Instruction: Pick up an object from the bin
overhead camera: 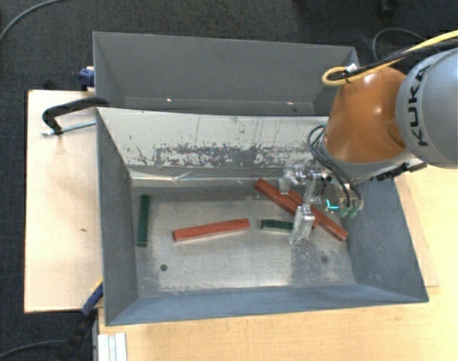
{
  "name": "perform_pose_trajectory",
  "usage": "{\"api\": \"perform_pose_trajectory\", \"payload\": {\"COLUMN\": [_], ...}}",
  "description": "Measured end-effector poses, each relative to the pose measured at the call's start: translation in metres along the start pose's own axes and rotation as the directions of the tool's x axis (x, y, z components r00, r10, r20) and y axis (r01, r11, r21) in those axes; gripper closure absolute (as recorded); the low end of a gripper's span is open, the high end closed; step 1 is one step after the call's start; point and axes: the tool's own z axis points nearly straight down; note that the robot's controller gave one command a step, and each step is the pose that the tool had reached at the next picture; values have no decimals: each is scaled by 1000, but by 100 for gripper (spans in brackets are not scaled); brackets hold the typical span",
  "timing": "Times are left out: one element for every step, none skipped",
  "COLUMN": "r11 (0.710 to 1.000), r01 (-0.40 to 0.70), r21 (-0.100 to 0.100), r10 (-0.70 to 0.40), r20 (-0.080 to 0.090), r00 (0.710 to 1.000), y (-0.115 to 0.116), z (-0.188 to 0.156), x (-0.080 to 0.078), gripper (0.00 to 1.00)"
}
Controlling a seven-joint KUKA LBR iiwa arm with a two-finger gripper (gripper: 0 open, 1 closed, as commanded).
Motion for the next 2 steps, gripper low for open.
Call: {"api": "perform_pose_trajectory", "payload": {"r11": [996,961], "r01": [94,276], "r21": [1,3], "r10": [-94,-276], "r20": [8,10], "r00": [996,961], "y": [-21,-19], "z": [71,68], "x": [-31,-9], "gripper": [0,0]}}
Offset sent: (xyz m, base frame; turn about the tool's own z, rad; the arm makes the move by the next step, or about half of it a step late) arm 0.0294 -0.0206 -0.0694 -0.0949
